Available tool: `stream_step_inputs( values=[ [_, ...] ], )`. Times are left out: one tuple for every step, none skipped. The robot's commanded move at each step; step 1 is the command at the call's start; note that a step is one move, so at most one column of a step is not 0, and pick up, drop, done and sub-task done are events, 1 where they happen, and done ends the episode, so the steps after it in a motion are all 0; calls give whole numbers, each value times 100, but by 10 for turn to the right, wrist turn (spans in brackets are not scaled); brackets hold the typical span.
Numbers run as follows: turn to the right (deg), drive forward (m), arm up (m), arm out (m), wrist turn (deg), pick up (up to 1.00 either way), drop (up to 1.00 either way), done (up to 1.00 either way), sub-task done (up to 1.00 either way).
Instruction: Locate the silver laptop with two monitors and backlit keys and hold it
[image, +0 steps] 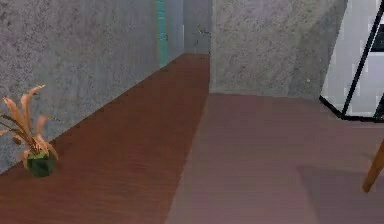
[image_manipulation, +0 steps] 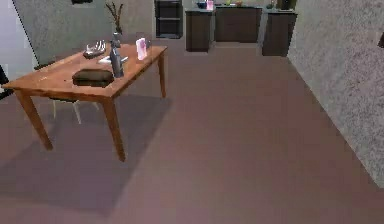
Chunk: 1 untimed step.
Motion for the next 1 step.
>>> stream_step_inputs(
  values=[
    [0,100,0,0,0,0,0,0,0]
  ],
)
